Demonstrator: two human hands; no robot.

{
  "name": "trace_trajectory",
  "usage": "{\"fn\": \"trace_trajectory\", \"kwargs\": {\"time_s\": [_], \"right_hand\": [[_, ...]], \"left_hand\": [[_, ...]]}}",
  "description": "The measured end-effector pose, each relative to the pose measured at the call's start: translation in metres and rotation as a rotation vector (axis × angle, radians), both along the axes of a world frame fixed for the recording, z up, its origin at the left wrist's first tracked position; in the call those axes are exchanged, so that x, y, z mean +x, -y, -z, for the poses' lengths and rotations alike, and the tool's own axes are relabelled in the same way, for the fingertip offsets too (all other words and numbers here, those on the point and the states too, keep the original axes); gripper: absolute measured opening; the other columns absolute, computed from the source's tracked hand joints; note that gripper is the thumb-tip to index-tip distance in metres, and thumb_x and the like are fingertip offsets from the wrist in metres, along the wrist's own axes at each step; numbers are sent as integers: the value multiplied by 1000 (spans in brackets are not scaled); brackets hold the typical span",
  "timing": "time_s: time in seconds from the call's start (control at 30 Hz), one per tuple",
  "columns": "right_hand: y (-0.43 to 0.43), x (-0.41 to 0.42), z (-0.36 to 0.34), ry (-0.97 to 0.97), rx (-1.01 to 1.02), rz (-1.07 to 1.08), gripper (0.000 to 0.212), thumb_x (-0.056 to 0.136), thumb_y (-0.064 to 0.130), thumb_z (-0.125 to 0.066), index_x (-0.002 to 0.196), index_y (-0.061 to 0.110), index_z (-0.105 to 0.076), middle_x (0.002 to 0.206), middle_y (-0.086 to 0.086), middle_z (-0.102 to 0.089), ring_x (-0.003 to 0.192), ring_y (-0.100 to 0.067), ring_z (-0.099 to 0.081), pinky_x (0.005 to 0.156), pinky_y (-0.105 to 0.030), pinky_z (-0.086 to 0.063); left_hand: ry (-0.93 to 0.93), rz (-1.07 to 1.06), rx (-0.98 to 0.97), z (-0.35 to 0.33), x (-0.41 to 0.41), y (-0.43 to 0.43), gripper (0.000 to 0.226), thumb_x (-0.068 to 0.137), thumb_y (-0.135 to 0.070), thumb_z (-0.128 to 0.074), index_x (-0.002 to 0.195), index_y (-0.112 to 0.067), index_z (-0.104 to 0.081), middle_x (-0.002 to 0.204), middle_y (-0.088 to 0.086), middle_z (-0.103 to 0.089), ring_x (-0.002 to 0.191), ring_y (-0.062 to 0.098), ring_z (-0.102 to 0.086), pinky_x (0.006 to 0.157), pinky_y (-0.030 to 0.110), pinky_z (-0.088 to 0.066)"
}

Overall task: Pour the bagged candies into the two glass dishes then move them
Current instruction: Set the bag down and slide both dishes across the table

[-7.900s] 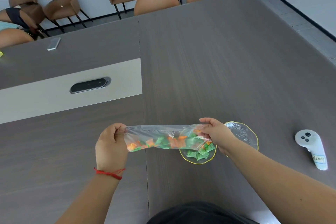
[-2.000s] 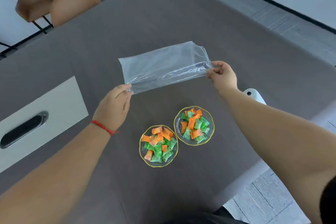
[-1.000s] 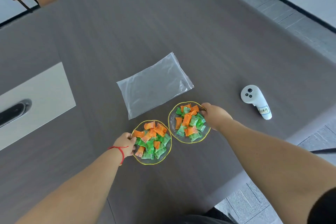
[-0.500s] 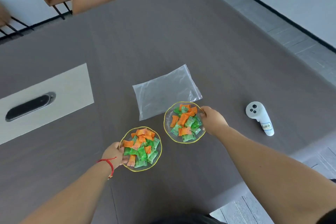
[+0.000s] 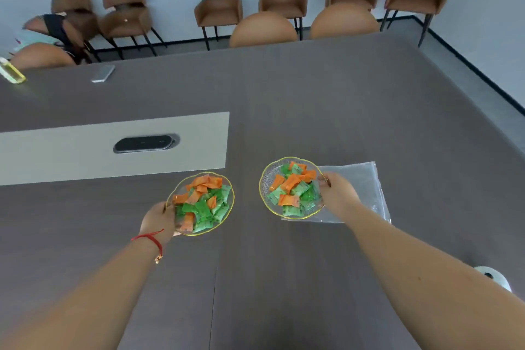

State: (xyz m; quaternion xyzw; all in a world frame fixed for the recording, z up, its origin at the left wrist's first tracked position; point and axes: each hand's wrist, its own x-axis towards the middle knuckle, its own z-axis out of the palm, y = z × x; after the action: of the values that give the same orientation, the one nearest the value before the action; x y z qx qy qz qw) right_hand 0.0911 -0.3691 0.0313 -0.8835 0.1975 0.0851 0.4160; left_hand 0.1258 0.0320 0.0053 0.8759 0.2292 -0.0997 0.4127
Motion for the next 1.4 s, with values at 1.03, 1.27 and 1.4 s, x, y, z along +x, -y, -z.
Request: {"fn": "trace_trajectory", "kwargs": {"time_s": [1.03, 1.27, 1.4], "right_hand": [[-151, 320, 135, -107, 108, 419, 18, 96, 24, -35, 99, 20, -53, 80, -2, -63, 80, -32, -66, 71, -42, -54], [-155, 332, 151, -95, 62, 354, 19, 94, 25, -38, 80, 28, -51, 79, 0, -63, 78, -30, -67, 77, -51, -58], [-155, 338, 156, -58, 60, 335, 19, 94, 27, -36, 94, 26, -55, 76, 4, -64, 71, -24, -69, 73, -49, -59]], "left_hand": [[144, -127, -56, 110, 329, -31, 34, 97, -25, -35, 93, -3, -62, 83, 13, -59, 77, 30, -52, 67, 32, -39], [173, -152, 0, 133, 352, -30, 35, 95, -22, -38, 91, 2, -63, 90, 21, -64, 82, 35, -57, 71, 37, -48], [199, -195, 40, 144, 349, -29, 32, 89, -21, -39, 81, -1, -62, 82, 20, -64, 76, 37, -58, 61, 34, -47]]}}
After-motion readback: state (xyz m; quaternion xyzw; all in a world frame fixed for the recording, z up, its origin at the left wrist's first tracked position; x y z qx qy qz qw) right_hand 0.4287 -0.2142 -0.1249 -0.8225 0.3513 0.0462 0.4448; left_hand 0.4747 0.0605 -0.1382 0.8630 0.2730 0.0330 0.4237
